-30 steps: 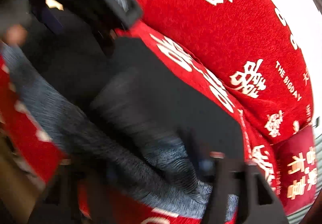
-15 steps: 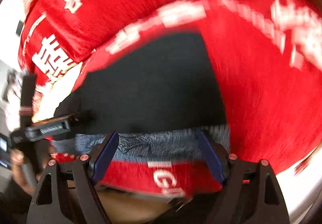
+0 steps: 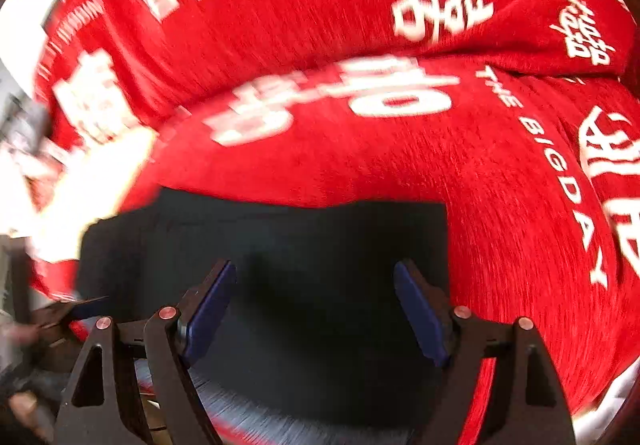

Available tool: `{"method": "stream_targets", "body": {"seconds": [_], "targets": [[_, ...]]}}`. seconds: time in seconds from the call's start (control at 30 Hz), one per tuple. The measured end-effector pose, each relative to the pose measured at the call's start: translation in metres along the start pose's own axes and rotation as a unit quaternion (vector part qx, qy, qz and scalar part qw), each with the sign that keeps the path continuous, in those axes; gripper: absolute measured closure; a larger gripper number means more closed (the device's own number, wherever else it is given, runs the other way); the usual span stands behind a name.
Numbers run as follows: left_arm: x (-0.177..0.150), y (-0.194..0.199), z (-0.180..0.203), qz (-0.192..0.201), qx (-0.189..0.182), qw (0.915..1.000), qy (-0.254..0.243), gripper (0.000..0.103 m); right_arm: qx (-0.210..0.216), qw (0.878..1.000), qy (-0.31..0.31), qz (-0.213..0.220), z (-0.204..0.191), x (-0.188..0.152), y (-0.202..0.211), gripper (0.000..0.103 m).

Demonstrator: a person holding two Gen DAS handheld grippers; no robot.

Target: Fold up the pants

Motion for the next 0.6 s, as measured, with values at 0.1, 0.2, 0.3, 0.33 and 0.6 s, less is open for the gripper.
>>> {"method": "stream_targets", "body": {"seconds": [0.1, 0.2, 0.3, 0.33, 0.6], "targets": [[0.0, -0.004, 0.0, -0.002, -0.005, 1.0, 0.003, 0.0, -0.009, 0.999, 0.033, -0.002, -0.007, 0.0, -0.009, 0.005], [0.0, -0.005, -0.001, 0.002, -0.005, 1.0, -0.001, 0.0, -0.057, 0.996, 0.053, -0.038, -0.018, -0.006, -0.005, 0.005], [-0.001, -0.005, -0.002, 0.003, -0.015, 0.9999, -0.001, 0.0, -0.08, 0.995, 0.053, -0.008, -0.027, -0.02, 0.023, 0.005], [-0.001, -0.006, -0.003, 0.004, -0.017, 0.9998, 0.0, 0.0, -0.095, 0.994, 0.057, 0.005, -0.029, -0.028, 0.032, 0.005], [-0.001, 0.001, -0.005, 0.006, -0.022, 0.9997, 0.0, 0.0, -0.129, 0.99, 0.048, -0.011, -0.022, -0.073, 0.032, 0.005]]}}
Point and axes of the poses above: each gripper's, at about its wrist camera, not at the fingertips, and y roughly against the way its jaws point, z to its right, x to its top, the point moved 2 cm from there along -y, roughly the way its jaws point, and after that the axes turned 5 degrees about -y, right-handed, at the moved point
